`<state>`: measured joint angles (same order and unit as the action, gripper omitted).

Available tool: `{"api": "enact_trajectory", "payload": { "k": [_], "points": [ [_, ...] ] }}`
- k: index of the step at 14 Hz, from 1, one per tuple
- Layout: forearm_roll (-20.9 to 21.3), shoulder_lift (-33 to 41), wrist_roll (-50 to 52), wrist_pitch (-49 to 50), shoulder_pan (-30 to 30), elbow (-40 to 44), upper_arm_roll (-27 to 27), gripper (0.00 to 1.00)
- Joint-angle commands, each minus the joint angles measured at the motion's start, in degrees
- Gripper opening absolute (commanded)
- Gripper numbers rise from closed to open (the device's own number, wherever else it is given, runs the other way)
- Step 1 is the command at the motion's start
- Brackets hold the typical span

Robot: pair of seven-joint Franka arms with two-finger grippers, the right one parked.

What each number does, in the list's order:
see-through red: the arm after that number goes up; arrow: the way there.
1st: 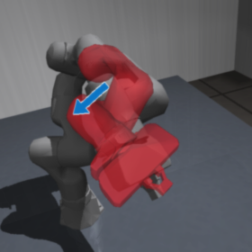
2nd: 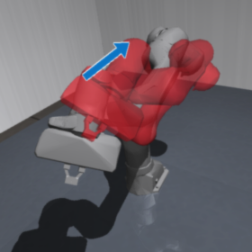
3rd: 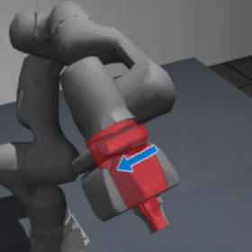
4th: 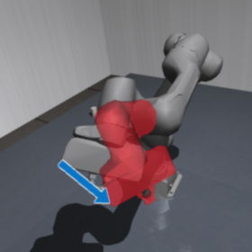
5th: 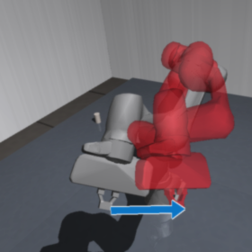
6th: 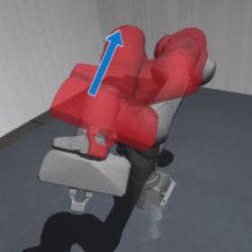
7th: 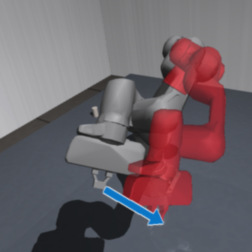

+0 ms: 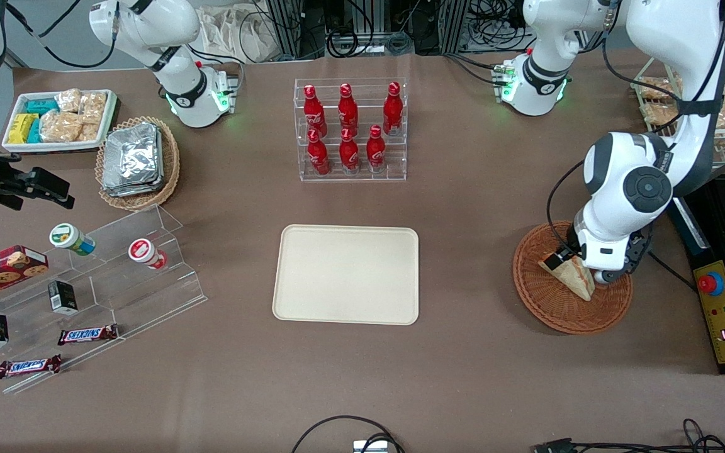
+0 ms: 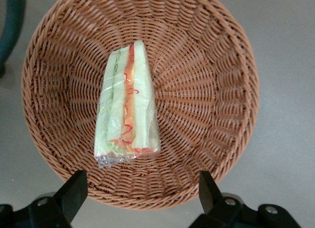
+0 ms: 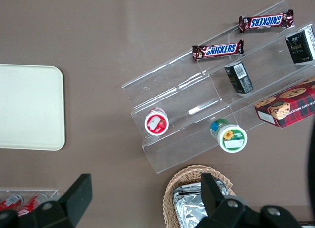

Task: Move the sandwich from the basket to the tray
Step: 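Lower the open left gripper around the sandwich and close it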

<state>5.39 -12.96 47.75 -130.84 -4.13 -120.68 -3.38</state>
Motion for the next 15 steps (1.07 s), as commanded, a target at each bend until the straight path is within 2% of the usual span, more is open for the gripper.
{"api": "enact_trajectory", "payload": {
  "k": [1, 9, 10, 11, 12, 13, 14, 15],
  "points": [
    [1.3, -1.4, 1.3, -1.7, 0.7, -0.1, 0.5, 1.00],
    [1.5, -5.9, 1.3, -6.2, 2.2, 0.0, 0.7, 1.00],
    [1.4, -6.4, 1.1, -6.4, 2.7, 0.2, 0.7, 0.97],
    [1.5, -6.5, 0.6, -6.8, 3.4, 0.2, 0.7, 0.80],
    [1.5, -7.0, 0.4, -6.8, 3.5, 0.3, 0.7, 0.56],
    [1.5, -7.1, 0.0, -6.4, 3.5, 0.4, 0.7, 0.27],
    [1.5, -7.2, -0.1, -6.4, 3.4, 0.4, 0.7, 0.14],
    [1.5, -7.0, -0.4, -6.0, 3.5, 0.6, 0.7, 0.10]
  ]
}}
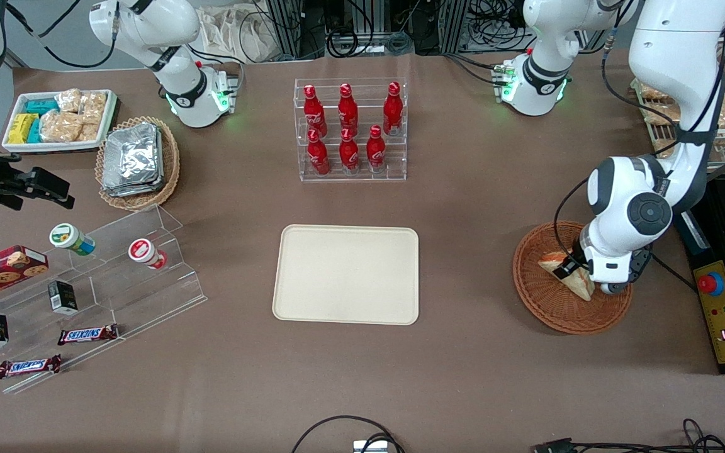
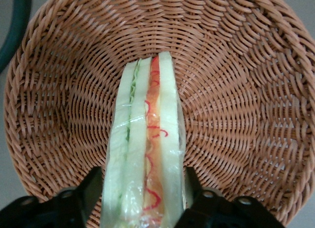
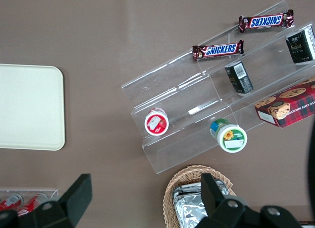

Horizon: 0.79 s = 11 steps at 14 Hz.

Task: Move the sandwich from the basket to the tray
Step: 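Lower the open left gripper around the sandwich and close it, then lift the sandwich out of the basket with the left gripper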

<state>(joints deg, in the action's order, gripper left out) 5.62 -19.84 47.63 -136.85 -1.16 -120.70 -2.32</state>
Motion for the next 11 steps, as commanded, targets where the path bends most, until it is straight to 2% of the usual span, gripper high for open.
{"api": "enact_trajectory", "payload": {
  "k": [1, 3, 6, 10, 11],
  "points": [
    [1.2, 0.1, -0.3, 0.4, 0.5, 0.7, -0.4, 0.00],
    [1.2, 1.4, -0.8, 3.6, 0.4, 1.3, -0.5, 0.00],
    [0.9, 4.3, -6.2, 14.8, 0.3, 7.4, -0.7, 0.00],
    [-0.2, 6.3, -24.5, 30.1, -0.3, 21.4, -1.3, 0.00],
    [-1.3, 5.8, -28.3, 34.7, -0.3, 26.4, -3.3, 0.00]
  ]
}}
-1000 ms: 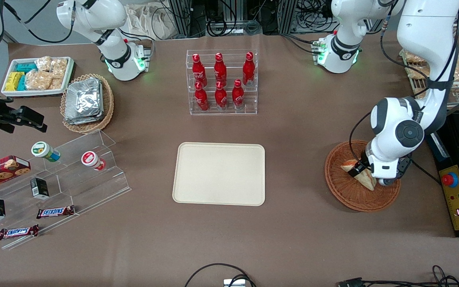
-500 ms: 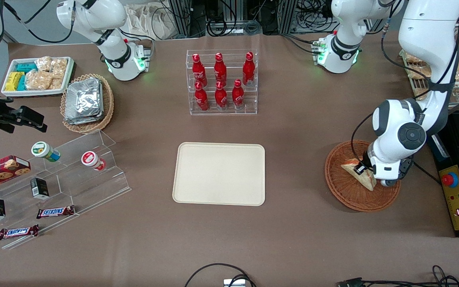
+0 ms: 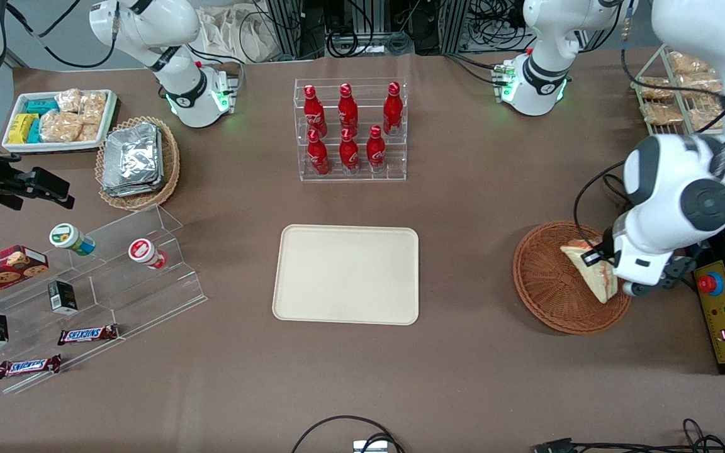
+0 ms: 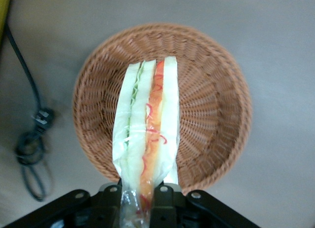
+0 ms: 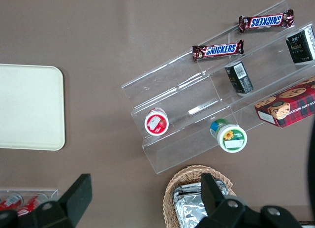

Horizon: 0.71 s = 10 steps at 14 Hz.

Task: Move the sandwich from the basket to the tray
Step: 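Lift the sandwich out of the basket with the left gripper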

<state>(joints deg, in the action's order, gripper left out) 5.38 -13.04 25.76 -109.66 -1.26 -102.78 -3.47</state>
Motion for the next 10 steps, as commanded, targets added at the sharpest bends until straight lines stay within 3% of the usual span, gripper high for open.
{"api": "enact_trajectory", "payload": {
  "k": [1, 3, 6, 10],
  "points": [
    [-2.0, -2.2, -11.0, 11.4, -0.2, 13.3, -4.0, 0.00],
    [-2.7, -4.4, -14.1, 14.6, -0.4, 19.3, -7.3, 0.00],
    [-1.7, -5.8, -13.9, 14.8, -1.5, 21.2, -15.3, 0.00],
    [0.5, -11.5, -7.2, 11.1, -9.7, 23.1, -16.8, 0.00]
  ]
}}
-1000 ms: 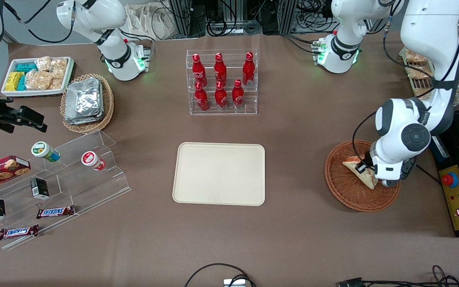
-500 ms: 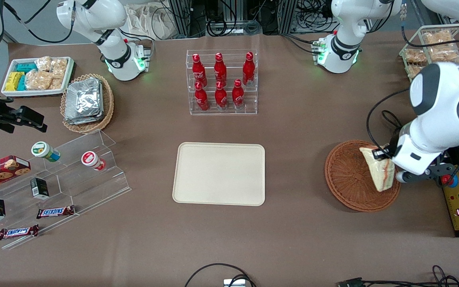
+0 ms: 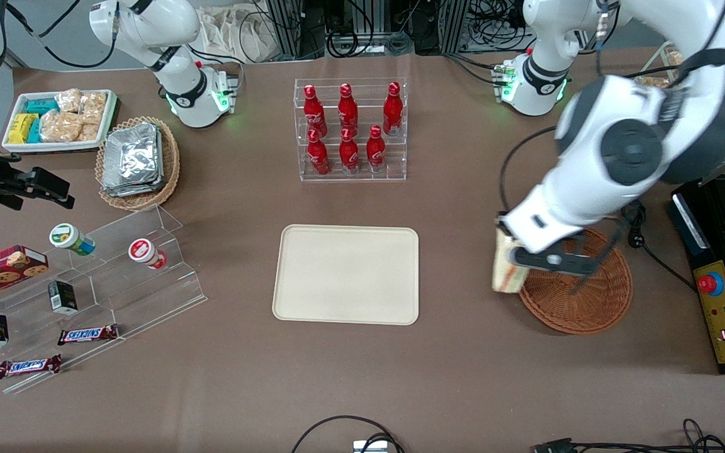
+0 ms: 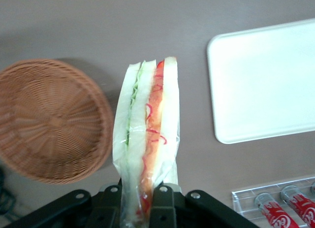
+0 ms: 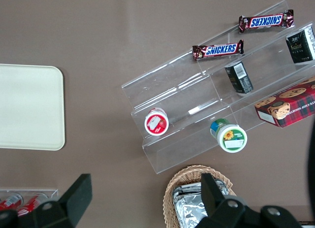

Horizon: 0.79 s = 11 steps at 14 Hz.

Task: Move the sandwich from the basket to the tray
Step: 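Lift the sandwich out of the basket with the left gripper, then carry the sandwich over the beige tray and lower it onto the tray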

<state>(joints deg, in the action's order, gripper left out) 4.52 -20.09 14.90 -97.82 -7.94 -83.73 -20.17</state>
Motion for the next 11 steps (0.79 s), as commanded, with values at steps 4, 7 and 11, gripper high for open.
{"api": "enact_trajectory", "payload": {
  "k": [4, 7, 11],
  "points": [
    [7.4, -12.9, 18.4, -7.9, -10.8, 5.3, 0.0, 0.00],
    [11.0, -19.4, 23.2, -15.2, -14.6, 5.9, 0.2, 0.00],
    [11.3, -23.6, 26.0, -20.3, -15.4, 5.9, 0.3, 0.00]
  ]
}}
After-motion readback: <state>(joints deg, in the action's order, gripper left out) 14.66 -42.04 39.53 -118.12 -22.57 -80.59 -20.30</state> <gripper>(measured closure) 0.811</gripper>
